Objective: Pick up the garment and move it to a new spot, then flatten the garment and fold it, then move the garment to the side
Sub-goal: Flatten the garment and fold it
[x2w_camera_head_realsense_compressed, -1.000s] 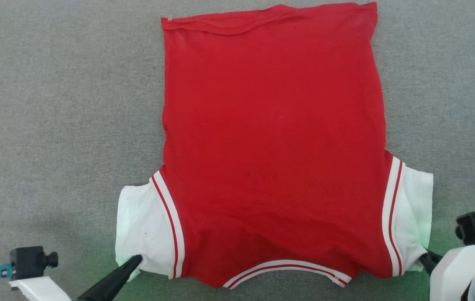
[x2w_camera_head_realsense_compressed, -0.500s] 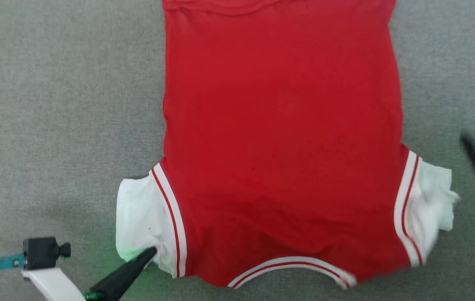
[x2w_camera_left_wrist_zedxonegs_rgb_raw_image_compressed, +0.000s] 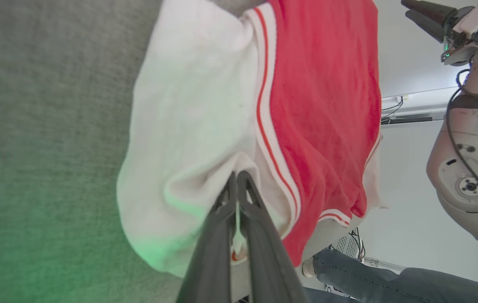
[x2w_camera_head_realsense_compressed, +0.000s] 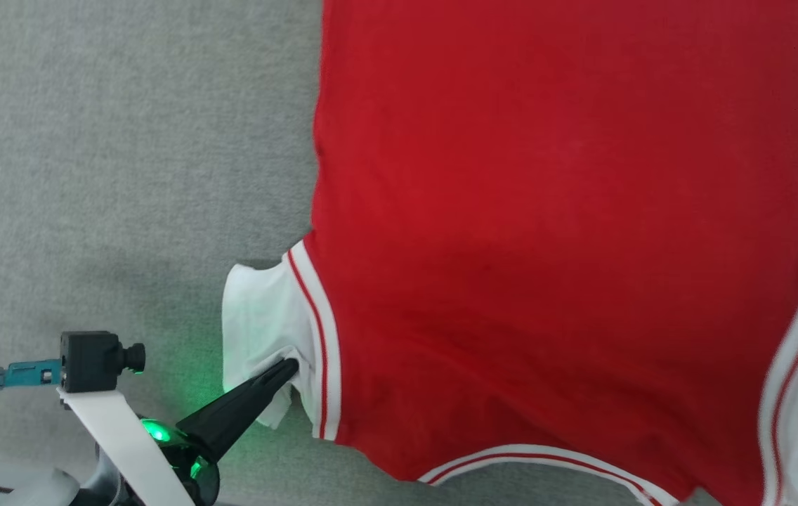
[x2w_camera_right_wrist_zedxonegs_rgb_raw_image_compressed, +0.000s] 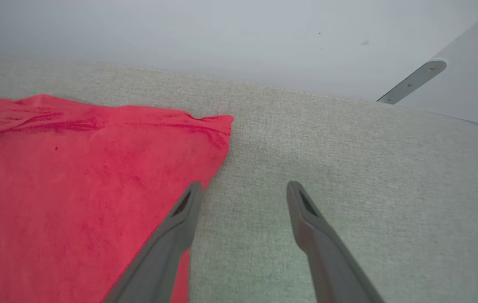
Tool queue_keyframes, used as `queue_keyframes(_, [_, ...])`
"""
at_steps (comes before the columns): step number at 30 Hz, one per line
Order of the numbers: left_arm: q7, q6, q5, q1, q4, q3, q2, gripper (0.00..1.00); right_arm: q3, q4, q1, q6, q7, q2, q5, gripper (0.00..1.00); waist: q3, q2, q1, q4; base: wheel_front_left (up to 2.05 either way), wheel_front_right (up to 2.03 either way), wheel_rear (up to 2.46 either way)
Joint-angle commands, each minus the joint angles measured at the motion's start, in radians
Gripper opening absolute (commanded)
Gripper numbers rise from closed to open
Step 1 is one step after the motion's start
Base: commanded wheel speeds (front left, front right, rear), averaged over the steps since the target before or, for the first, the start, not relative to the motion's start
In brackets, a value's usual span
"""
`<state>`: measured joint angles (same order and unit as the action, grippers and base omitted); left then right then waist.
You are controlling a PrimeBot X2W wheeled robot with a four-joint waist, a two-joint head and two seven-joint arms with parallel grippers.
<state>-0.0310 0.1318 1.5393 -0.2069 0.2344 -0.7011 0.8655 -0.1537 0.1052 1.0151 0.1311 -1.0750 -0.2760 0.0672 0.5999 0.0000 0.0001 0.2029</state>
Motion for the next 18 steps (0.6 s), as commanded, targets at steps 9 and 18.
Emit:
queue_keyframes(9, [0.021, -0.002, -0.019, -0.058, 0.028, -0.04, -0.003, 0.0, -0.043, 0.233, 0.14, -0.001, -0.088, 0.063, -0.108, 1.0, 0.09, 0.0, -0.0001, 0.078, 0.0, 0.0, 0.0])
queue_keyframes(18, [0.054, -0.002, -0.018, -0.092, 0.012, -0.077, 0.006, 0.0, -0.008, 0.285, 0.133, -0.001, -0.075, 0.072, -0.114, 0.0, 0.075, 0.0, -0.0001, 0.062, 0.0, 0.0, 0.0])
